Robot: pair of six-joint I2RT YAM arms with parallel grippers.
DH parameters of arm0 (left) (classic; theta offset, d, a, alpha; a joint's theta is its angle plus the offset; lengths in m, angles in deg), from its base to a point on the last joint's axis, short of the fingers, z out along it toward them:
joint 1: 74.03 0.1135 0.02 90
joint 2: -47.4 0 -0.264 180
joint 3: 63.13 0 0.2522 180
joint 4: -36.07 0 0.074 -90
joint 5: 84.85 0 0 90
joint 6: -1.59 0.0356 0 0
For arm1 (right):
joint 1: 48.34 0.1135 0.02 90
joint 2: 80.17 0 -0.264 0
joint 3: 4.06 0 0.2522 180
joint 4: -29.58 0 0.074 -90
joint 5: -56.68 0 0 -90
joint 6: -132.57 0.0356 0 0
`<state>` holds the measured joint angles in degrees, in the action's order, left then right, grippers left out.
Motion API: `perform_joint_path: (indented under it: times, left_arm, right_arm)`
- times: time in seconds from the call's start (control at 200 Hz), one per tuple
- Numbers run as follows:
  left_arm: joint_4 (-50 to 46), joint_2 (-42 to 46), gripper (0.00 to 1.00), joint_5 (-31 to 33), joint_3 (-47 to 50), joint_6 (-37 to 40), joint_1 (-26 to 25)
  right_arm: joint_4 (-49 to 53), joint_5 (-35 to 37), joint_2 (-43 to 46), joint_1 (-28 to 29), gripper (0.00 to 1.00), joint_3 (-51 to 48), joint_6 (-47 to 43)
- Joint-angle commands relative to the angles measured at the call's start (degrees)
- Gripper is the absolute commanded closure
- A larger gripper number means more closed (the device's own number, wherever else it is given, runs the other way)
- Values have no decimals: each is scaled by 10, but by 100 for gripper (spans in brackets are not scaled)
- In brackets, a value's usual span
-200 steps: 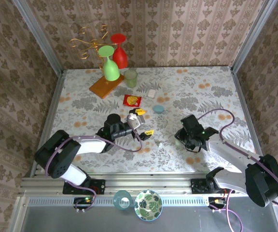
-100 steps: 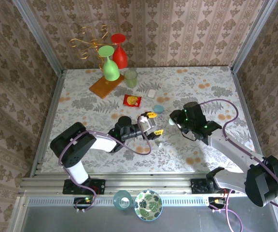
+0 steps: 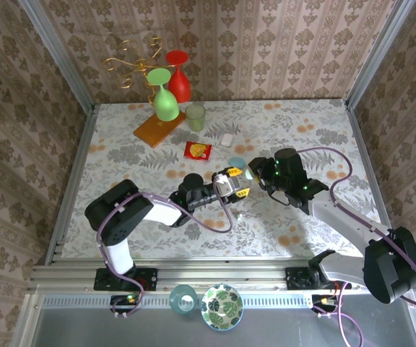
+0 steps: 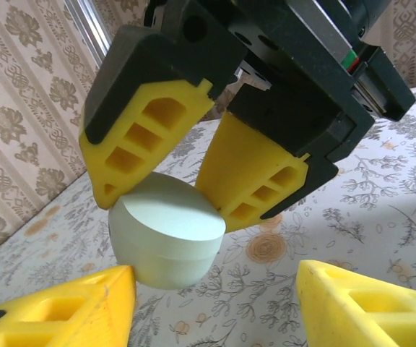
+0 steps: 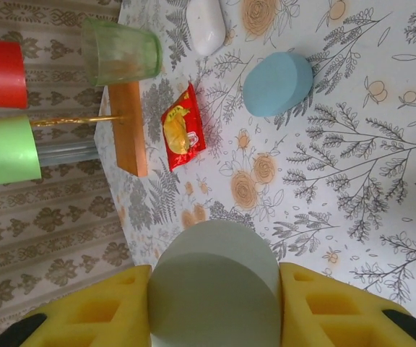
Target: Insert the wireless bluetooth earbuds into the charging case
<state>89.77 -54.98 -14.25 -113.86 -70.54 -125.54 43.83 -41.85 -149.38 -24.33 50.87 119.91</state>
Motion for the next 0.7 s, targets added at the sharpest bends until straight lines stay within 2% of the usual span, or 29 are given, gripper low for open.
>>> perform_joint_path:
  times: [0.0, 0.23, 0.4, 0.695]
  left_arm:
    - [18, -10, 41, 26, -19, 39, -8]
    - [-5, -11, 43, 54, -31, 82, -16]
    - [-7, -13, 39, 73, -33, 101, -17]
    - [-27, -15, 46, 77, -46, 130, -23]
  right_arm:
    - [-34, -30, -7, -3, 61, -2, 29]
    - [-56, -48, -14, -2, 61, -10, 44]
    - [-62, -51, -15, -4, 62, -14, 51]
    - [-78, -76, -33, -5, 62, -15, 63]
